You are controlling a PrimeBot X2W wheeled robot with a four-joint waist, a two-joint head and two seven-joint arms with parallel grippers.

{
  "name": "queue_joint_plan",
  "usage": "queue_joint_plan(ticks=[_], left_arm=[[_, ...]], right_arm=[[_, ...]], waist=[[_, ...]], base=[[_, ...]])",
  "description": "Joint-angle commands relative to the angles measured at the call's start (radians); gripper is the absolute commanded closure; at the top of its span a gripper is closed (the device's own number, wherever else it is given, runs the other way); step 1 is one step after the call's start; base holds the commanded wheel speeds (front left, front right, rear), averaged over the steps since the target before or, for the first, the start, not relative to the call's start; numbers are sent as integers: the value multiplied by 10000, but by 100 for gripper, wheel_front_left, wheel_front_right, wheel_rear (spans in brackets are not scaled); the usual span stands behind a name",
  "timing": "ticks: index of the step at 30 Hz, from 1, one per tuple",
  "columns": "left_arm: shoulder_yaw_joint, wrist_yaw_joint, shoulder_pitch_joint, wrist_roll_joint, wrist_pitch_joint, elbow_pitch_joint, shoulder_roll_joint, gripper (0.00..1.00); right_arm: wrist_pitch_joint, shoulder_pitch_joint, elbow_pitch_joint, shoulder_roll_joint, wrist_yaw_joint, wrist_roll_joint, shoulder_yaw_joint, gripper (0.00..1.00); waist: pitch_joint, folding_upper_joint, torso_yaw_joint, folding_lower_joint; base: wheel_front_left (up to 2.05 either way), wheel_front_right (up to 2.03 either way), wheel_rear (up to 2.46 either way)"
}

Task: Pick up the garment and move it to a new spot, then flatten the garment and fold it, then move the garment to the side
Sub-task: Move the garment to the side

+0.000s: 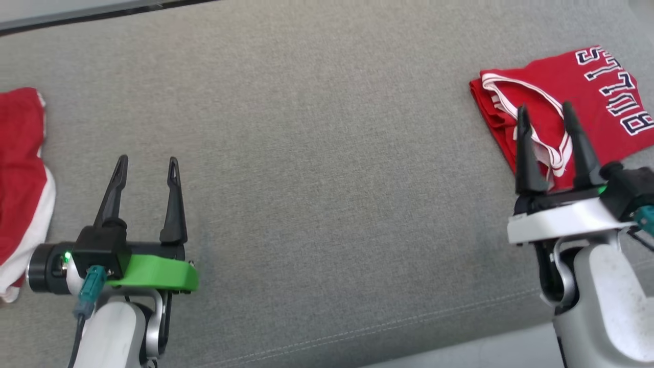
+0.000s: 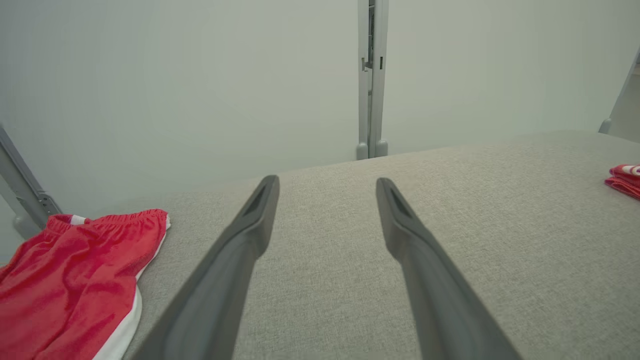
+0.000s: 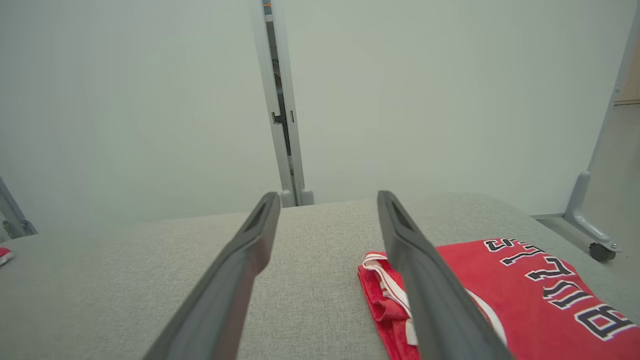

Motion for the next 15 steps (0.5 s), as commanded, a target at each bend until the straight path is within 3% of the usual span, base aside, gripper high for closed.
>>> queue_joint_plan(ticks=[1, 15], left_arm=[[37, 33, 200, -51, -49, 52, -43, 0], [-198, -91, 1413, -393, -137, 548, -201, 0]], right_arm=[[47, 281, -81, 44, -11, -96, 50, 0], [432, 2336, -189, 520, -11, -379, 229, 0]], waist=[[-540, 0, 460, 0], [-2107, 0, 898, 0]], base=[[0, 0, 0], [0, 0, 0]])
